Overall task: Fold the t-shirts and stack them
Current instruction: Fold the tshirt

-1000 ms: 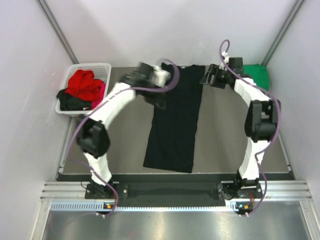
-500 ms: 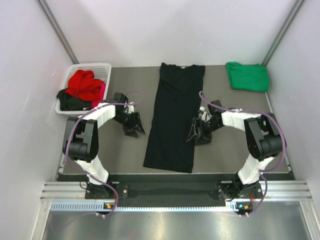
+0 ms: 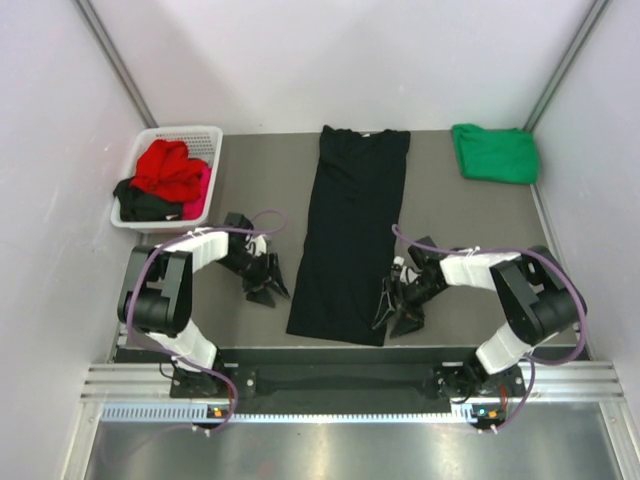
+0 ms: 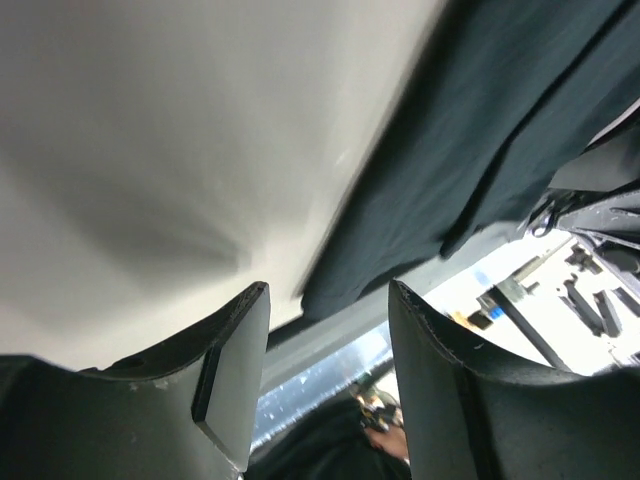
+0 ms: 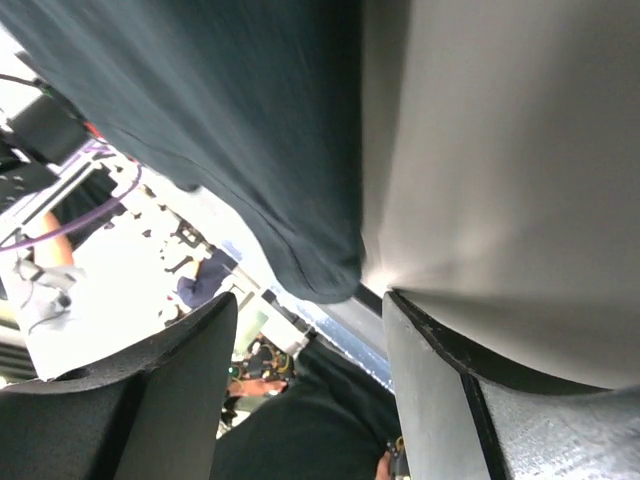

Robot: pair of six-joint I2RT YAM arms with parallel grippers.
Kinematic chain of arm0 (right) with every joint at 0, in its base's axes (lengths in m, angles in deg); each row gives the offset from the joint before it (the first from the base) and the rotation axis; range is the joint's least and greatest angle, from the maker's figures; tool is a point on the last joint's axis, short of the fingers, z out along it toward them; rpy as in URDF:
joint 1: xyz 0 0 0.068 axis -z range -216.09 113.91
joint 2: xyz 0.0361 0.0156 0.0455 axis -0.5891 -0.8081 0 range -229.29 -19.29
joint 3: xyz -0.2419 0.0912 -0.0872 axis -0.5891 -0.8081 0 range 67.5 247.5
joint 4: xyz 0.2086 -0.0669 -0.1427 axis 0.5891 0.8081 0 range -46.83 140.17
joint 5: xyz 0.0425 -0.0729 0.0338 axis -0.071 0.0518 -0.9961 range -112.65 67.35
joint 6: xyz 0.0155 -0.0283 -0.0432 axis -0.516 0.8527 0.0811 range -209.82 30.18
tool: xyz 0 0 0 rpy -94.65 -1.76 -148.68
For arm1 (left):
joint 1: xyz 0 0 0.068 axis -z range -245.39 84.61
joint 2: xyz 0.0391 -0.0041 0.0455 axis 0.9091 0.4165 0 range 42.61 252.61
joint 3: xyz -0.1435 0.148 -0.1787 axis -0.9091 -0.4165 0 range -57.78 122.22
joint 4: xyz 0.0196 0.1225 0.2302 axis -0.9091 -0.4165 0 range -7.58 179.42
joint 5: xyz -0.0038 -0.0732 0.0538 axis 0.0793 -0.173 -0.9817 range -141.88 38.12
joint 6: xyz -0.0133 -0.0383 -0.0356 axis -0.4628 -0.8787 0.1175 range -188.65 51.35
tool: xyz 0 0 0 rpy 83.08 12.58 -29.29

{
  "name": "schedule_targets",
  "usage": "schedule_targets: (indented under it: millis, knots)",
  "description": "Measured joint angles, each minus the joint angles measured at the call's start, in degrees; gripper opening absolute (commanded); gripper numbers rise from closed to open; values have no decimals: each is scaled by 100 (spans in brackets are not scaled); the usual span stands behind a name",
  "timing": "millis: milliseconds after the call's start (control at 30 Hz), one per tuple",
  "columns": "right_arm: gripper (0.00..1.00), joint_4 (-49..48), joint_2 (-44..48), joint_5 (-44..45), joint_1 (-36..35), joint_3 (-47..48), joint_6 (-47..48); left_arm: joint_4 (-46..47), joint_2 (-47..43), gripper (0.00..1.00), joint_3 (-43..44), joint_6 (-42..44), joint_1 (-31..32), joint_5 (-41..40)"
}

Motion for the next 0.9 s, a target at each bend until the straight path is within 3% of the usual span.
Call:
schedule_targets:
  millis: [267,600,900]
  knots:
    - [60,-129,415,247,-417,-348,-485,164,-632,59,-953,-212,278,103]
    - [57,-227,343,356,-431,-254,-693,531,-960,60,-1270,-579,695,103]
    - [44,-345,173,481,-433,-111,-713,745,-960,54,-1346,-732,774,-26]
